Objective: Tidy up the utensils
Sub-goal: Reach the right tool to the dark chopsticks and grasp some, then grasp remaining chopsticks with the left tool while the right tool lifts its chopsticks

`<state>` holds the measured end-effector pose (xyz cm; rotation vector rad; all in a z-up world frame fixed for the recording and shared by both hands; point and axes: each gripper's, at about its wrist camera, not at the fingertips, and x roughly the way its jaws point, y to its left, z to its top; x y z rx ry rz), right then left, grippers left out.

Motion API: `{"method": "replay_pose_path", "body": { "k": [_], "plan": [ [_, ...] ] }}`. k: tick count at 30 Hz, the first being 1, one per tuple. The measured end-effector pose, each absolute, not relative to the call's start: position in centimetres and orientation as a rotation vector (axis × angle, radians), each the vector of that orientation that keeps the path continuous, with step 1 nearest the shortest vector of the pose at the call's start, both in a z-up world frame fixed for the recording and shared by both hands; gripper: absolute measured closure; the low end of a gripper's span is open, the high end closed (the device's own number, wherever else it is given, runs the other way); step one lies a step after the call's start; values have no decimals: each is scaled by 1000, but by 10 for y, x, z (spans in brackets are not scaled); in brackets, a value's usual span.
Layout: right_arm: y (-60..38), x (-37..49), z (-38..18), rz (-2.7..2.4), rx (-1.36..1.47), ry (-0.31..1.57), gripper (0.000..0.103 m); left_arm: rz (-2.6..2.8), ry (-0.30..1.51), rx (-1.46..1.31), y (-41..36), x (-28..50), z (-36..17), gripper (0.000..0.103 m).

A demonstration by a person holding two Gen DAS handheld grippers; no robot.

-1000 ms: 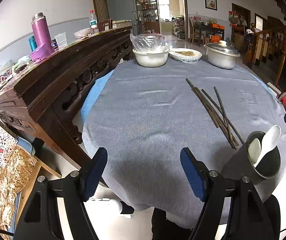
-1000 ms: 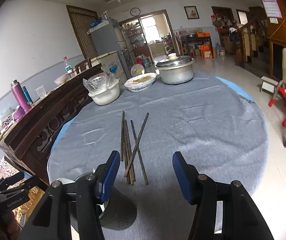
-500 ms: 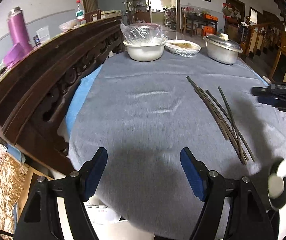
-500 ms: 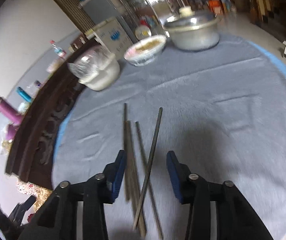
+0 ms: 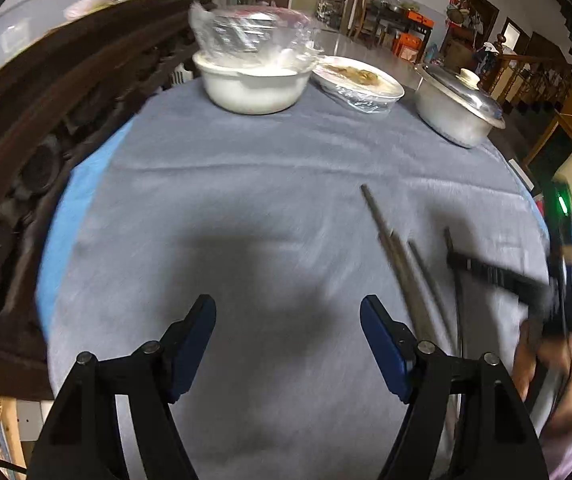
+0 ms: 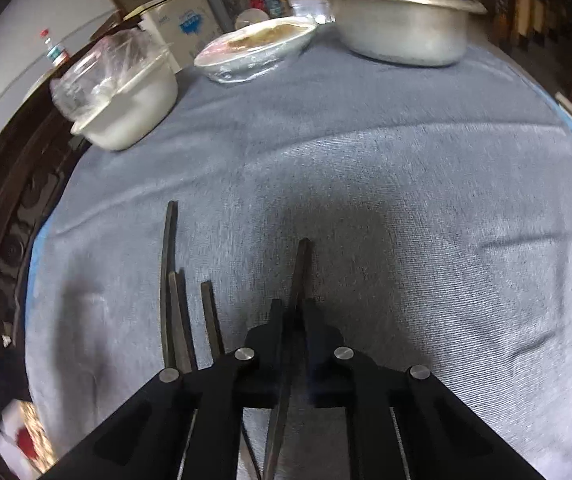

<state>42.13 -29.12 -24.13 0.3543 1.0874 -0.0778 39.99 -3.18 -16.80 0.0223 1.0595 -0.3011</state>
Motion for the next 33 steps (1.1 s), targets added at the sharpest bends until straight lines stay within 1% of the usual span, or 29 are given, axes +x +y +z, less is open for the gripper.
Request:
{"method": "replay_pose_path", "body": {
  "k": [1,3,6,14,17,18,20,21,22,24,26,28,33],
  "plan": [
    [-292,418,-242,-67,337,1083,94,-304,1067,14,-38,409,-169,34],
    [-300,409,-243,-41,339,1073,94,-317,1090,-7,-53,428,-172,36],
    [-317,392,-243,0,395,1070,95,-328,1134,-30,-77,458,-182,41],
    [-348,347,-243,102,517,1021,95,-299,1244,-24,-129,510,-216,42],
    [-354,334,-237,132,543,991,95,-279,1260,-29,-137,519,-224,47],
    [-354,331,-236,136,550,984,95,-280,1270,-31,-139,520,-227,54],
    [-357,325,-232,145,572,970,95,-270,1258,-25,-142,520,-229,60],
    [-358,322,-231,148,577,963,95,-273,1256,-18,-145,518,-229,66],
    [-358,319,-228,151,583,954,95,-274,1248,-2,-147,517,-229,81],
    [-358,313,-224,156,589,940,95,-271,1248,24,-150,514,-229,96],
    [-358,304,-218,144,578,917,95,-280,1239,25,-149,510,-228,98],
    [-356,295,-210,126,554,887,95,-279,1192,29,-145,503,-219,98],
    [-352,267,-184,99,514,804,95,-328,1065,-36,-125,471,-171,98]
  ]
}}
